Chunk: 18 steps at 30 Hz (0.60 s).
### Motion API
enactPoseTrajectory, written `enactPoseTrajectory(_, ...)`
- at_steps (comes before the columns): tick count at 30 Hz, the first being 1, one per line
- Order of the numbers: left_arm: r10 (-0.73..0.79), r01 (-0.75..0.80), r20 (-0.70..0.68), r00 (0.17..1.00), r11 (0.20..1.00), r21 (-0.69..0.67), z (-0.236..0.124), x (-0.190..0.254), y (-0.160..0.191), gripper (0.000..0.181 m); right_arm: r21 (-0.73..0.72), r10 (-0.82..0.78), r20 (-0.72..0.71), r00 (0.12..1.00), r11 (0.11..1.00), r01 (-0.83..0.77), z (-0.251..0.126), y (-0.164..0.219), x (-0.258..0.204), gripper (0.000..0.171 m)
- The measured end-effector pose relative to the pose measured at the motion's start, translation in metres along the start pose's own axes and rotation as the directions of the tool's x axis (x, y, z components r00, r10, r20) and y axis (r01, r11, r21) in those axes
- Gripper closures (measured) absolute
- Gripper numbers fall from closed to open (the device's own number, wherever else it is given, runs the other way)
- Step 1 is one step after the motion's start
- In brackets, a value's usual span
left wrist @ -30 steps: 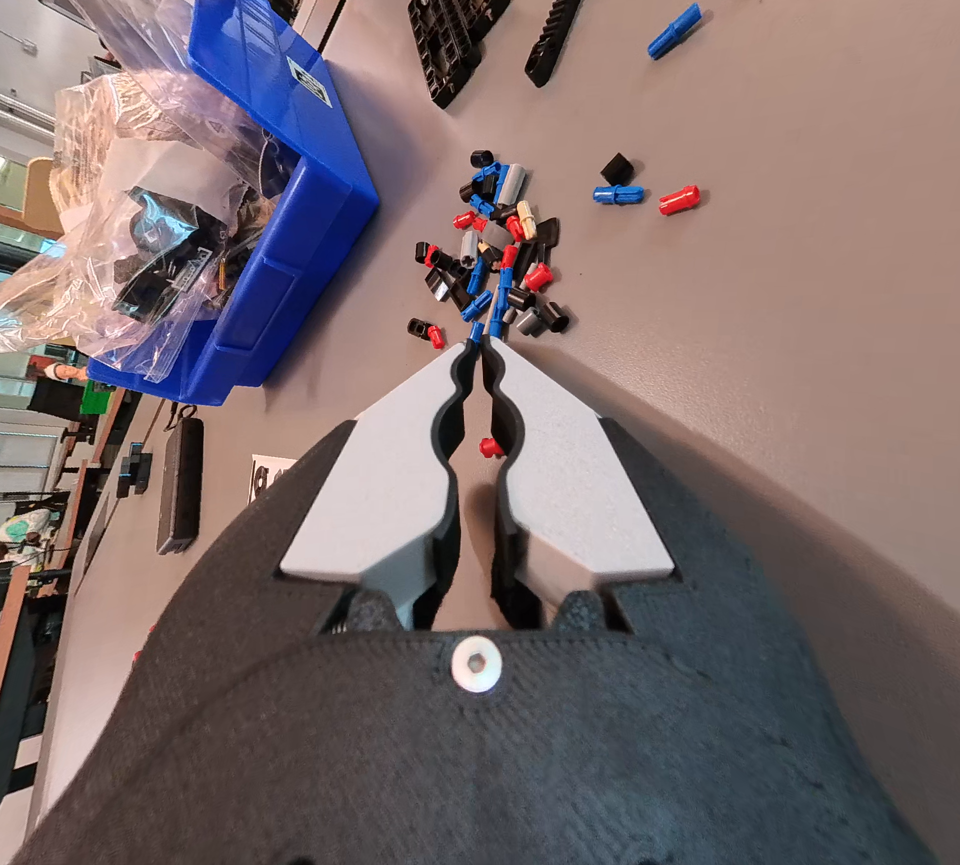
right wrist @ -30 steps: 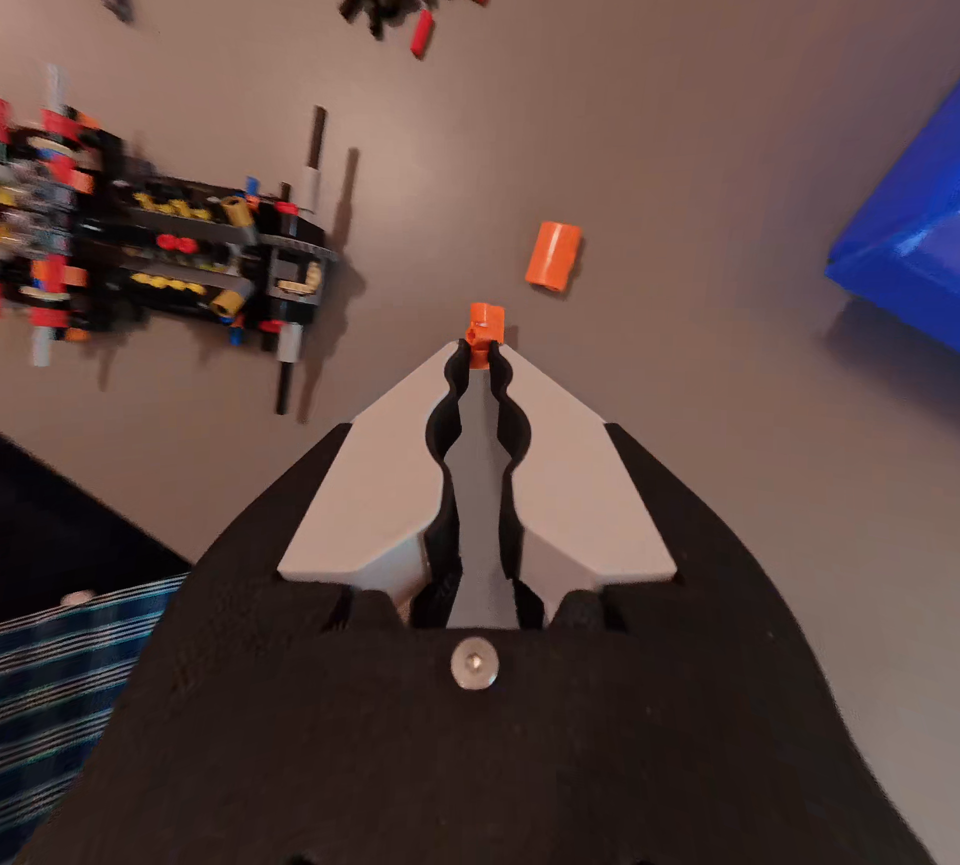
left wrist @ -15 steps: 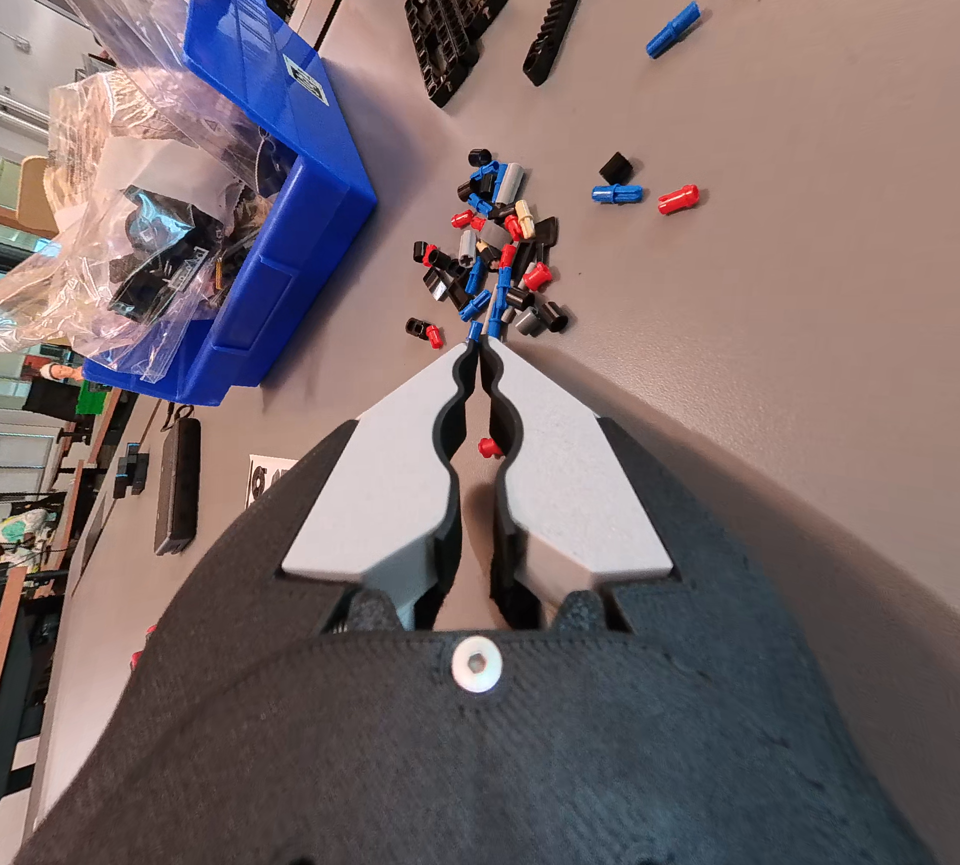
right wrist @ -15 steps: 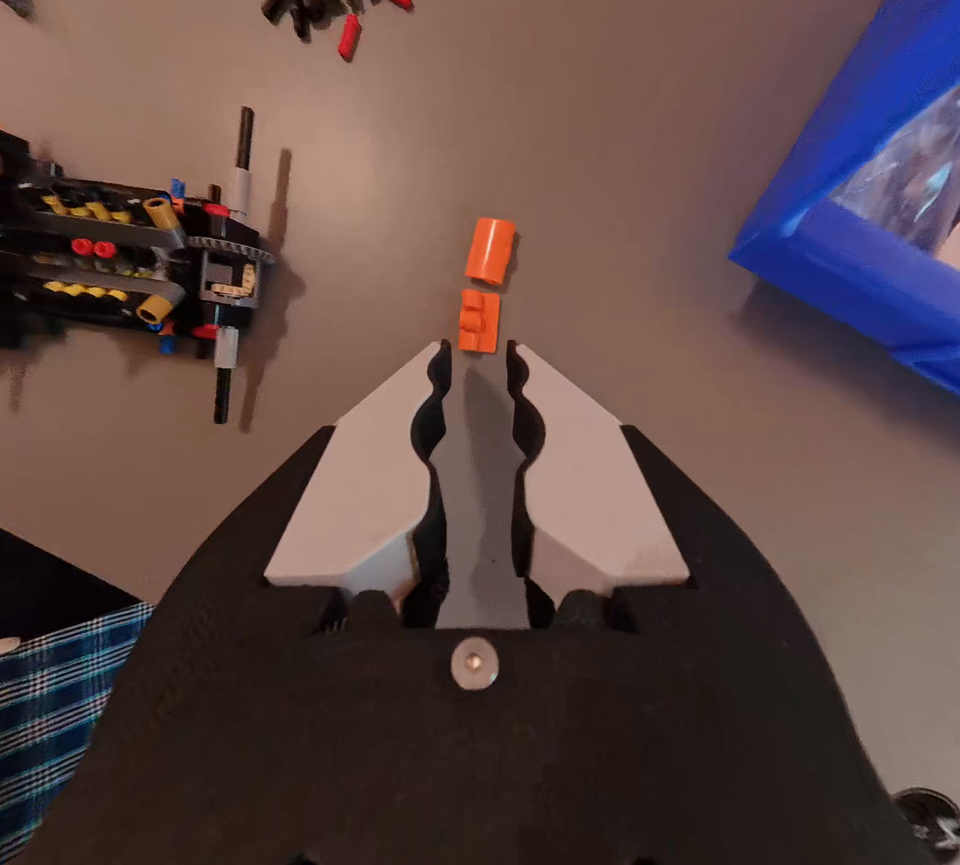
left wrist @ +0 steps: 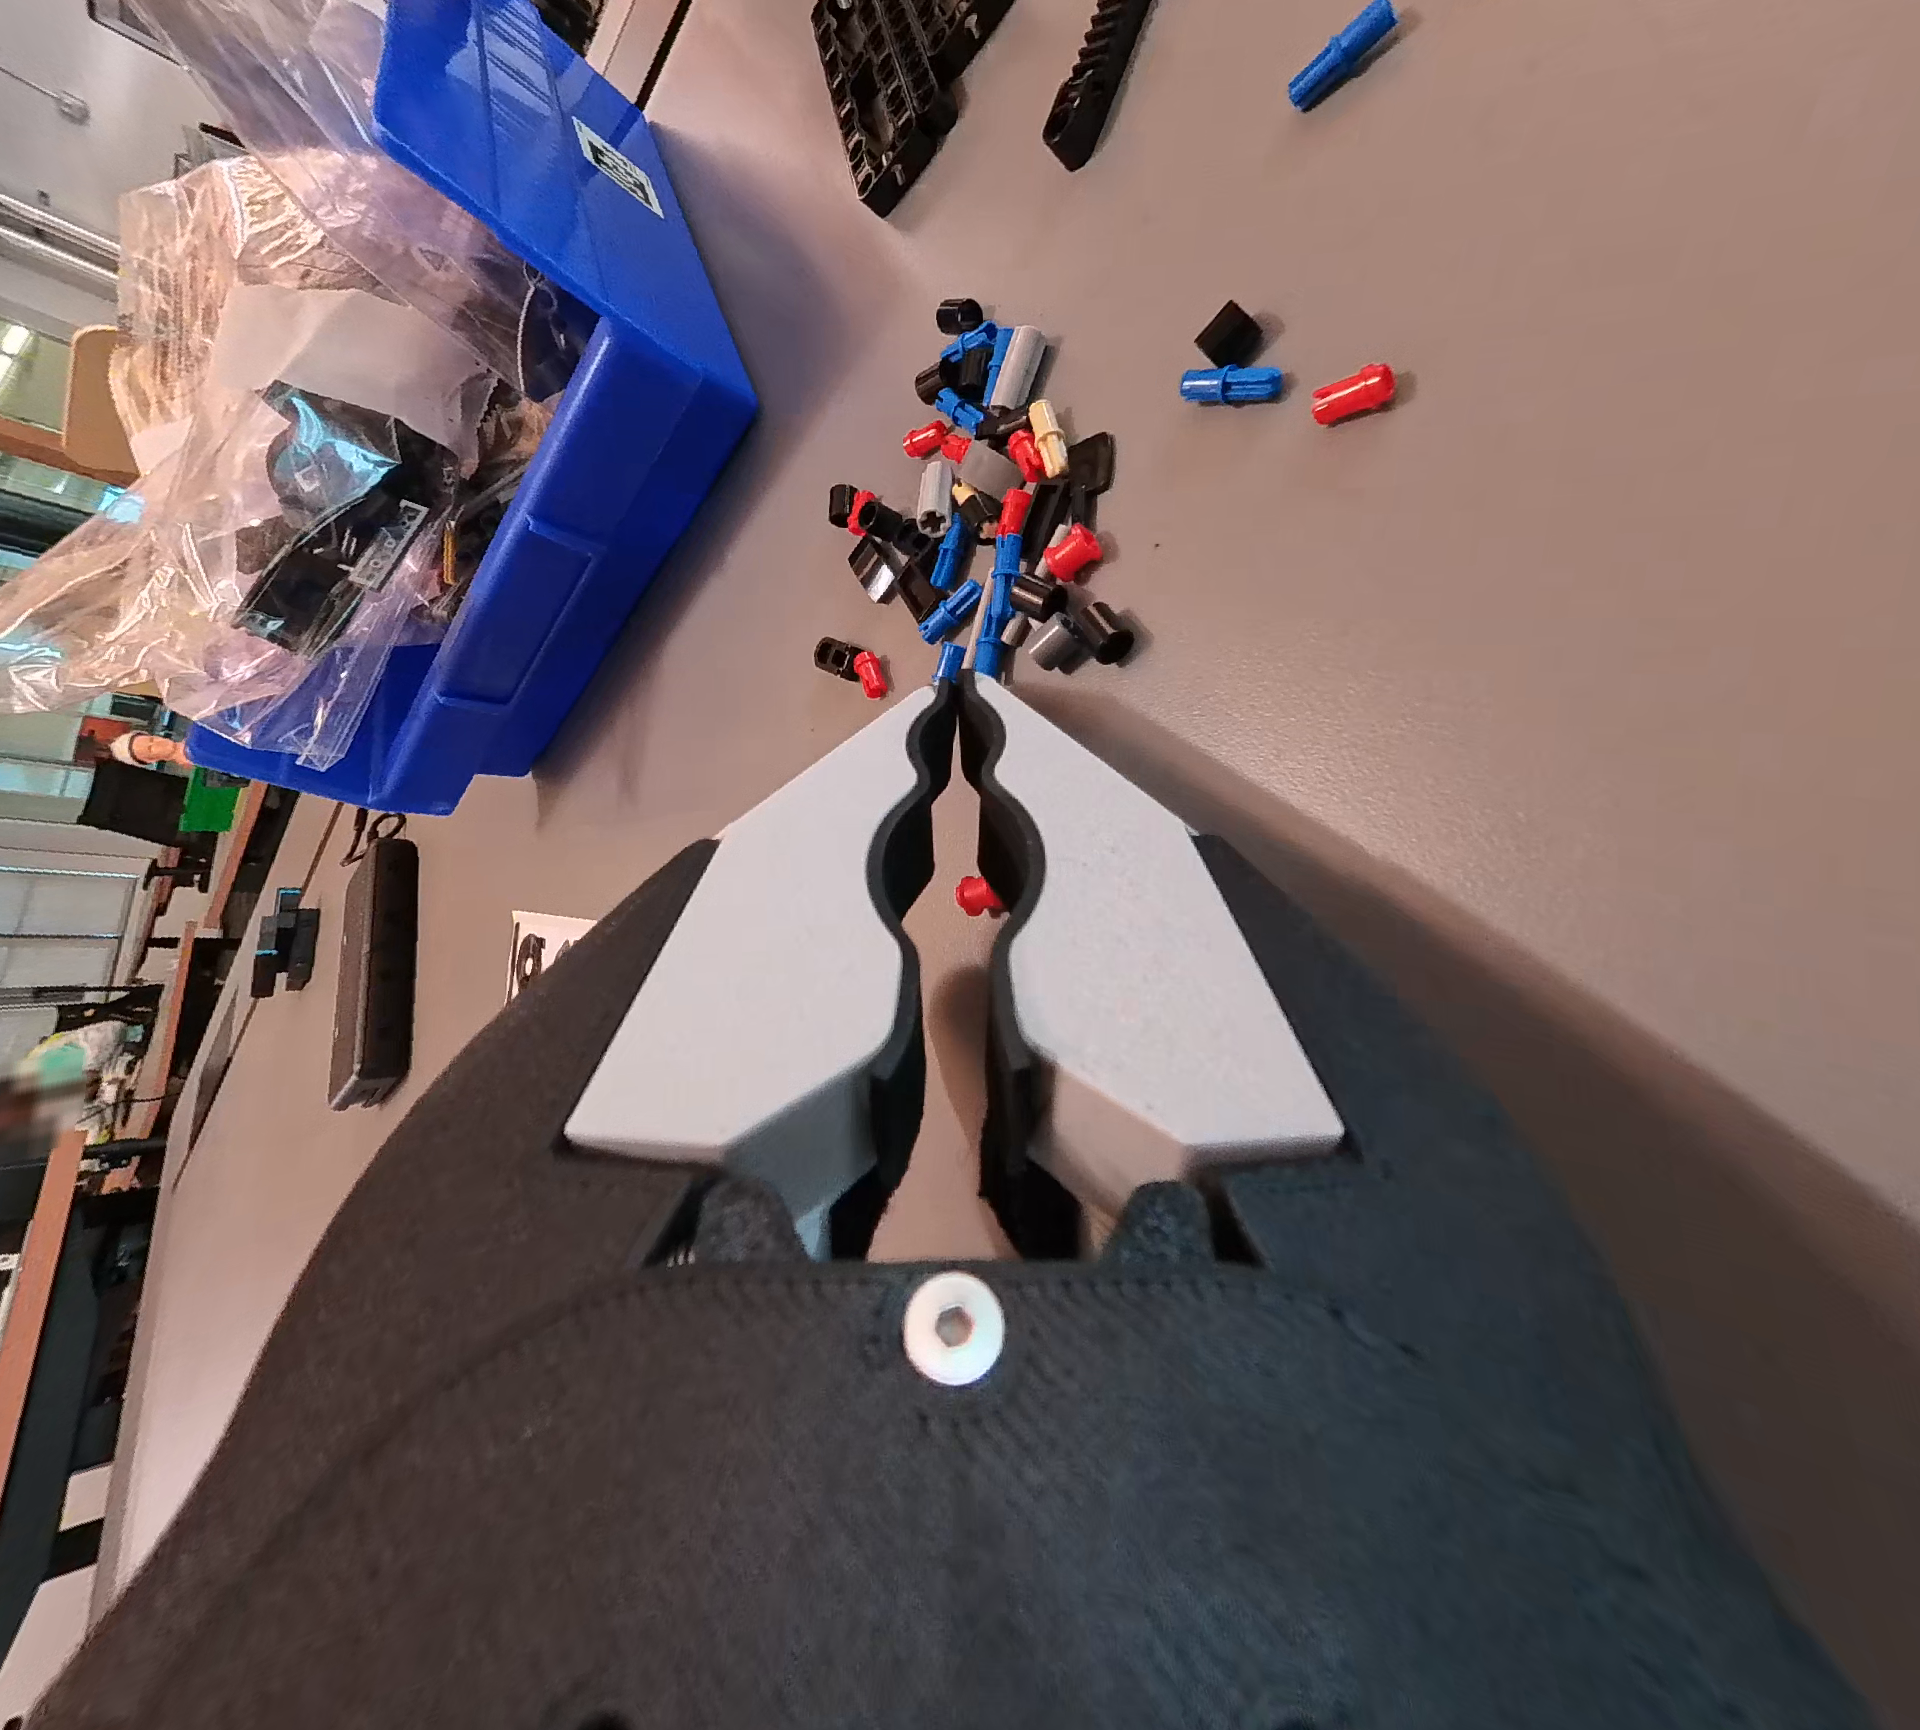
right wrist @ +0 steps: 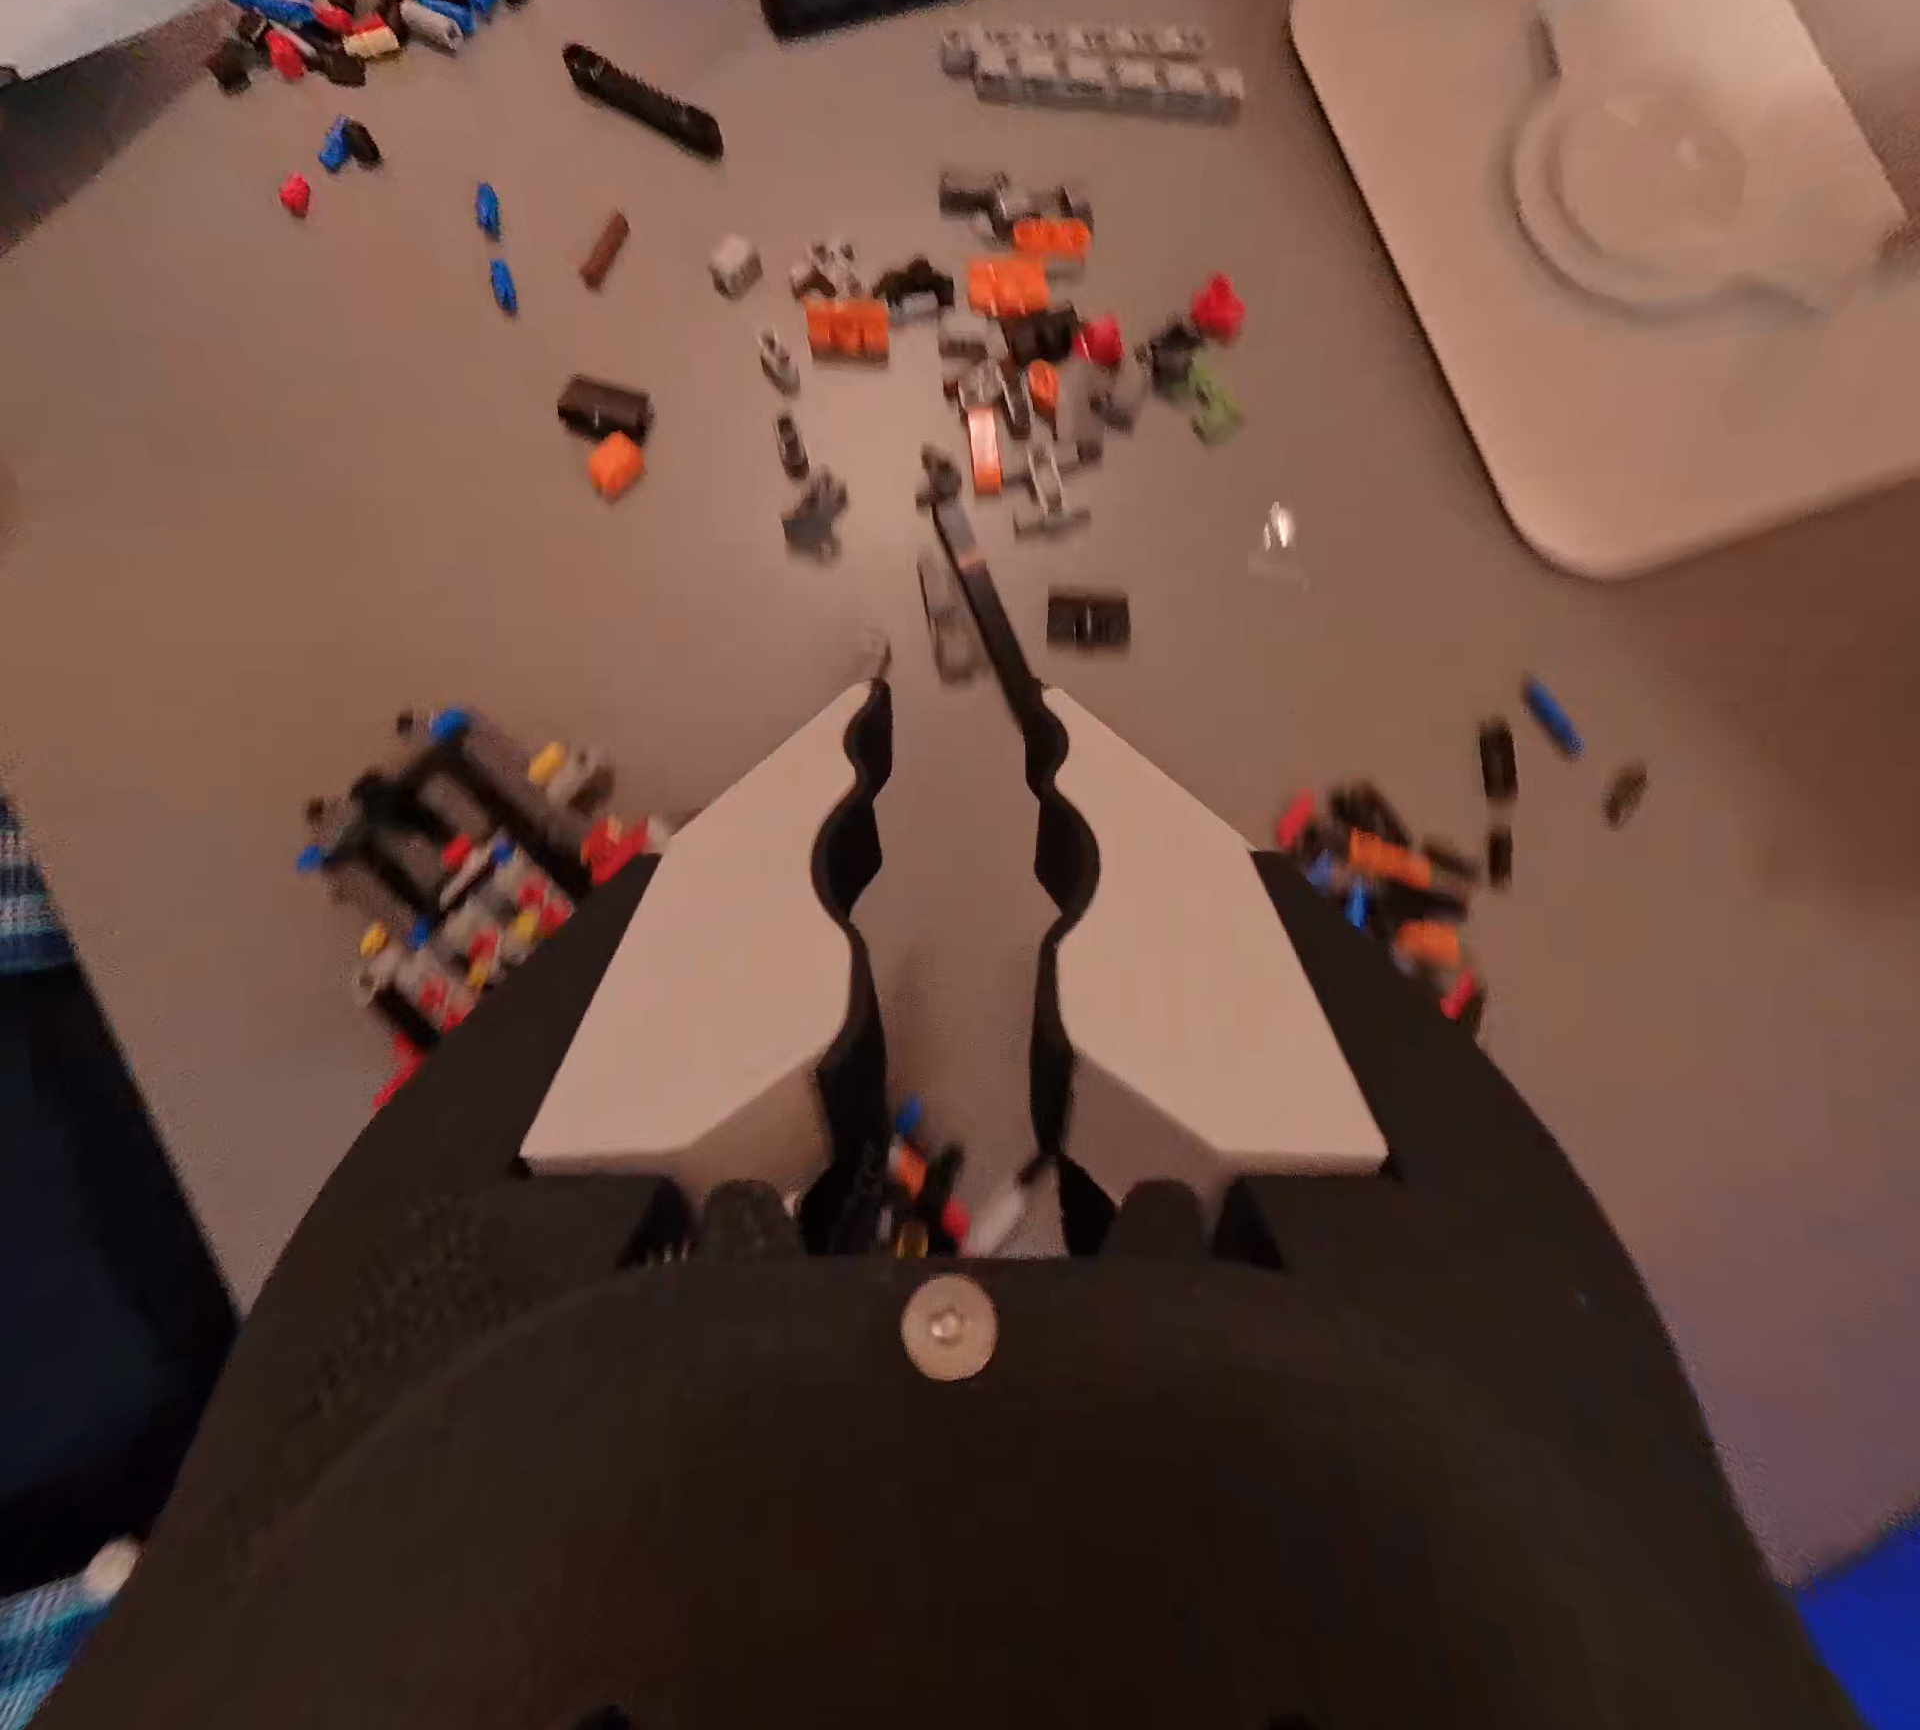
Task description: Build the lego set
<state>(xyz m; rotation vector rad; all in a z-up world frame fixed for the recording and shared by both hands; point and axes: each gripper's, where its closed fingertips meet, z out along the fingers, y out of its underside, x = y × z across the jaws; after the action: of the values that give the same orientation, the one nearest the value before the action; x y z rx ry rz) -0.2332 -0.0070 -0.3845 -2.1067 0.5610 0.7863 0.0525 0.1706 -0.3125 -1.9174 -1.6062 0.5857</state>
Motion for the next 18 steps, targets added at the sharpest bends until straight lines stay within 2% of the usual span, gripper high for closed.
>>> enactPoseTrajectory(1,0.001,-0.001,0.001,1.000,1.000,0.000,0.000,0.000,0.000,0.181,-0.006,-0.036,0.020,0.999,0.999,0.036,0.015,-0.014,-0.001,0.145)
enactPoseTrajectory(2,0.003,-0.003,0.002,1.000,1.000,0.000,0.000,0.000,0.000,0.181,-0.014,-0.080,0.034,0.996,0.997,0.081,0.030,-0.028,-0.001,0.142)
enactPoseTrajectory(5,0.007,-0.007,0.003,1.000,1.000,0.002,0.000,0.000,0.000,0.181,-0.034,-0.229,0.048,0.972,0.973,0.230,0.073,-0.059,0.006,0.145)
enactPoseTrajectory(11,0.005,-0.005,0.000,1.000,1.000,0.004,0.000,0.000,-0.001,0.181,-0.153,-0.172,0.124,0.977,0.970,0.191,0.136,-0.070,0.011,0.137)
enactPoseTrajectory(14,0.003,-0.003,-0.007,1.000,1.000,0.007,0.000,0.000,-0.001,0.181,-0.219,-0.132,0.108,0.985,0.964,0.153,0.152,-0.059,0.016,0.138)
enactPoseTrajectory(18,0.004,-0.004,-0.010,1.000,1.000,0.010,0.000,0.000,-0.001,0.181,-0.217,-0.096,0.115,0.989,0.969,0.119,0.159,-0.057,0.016,0.147)
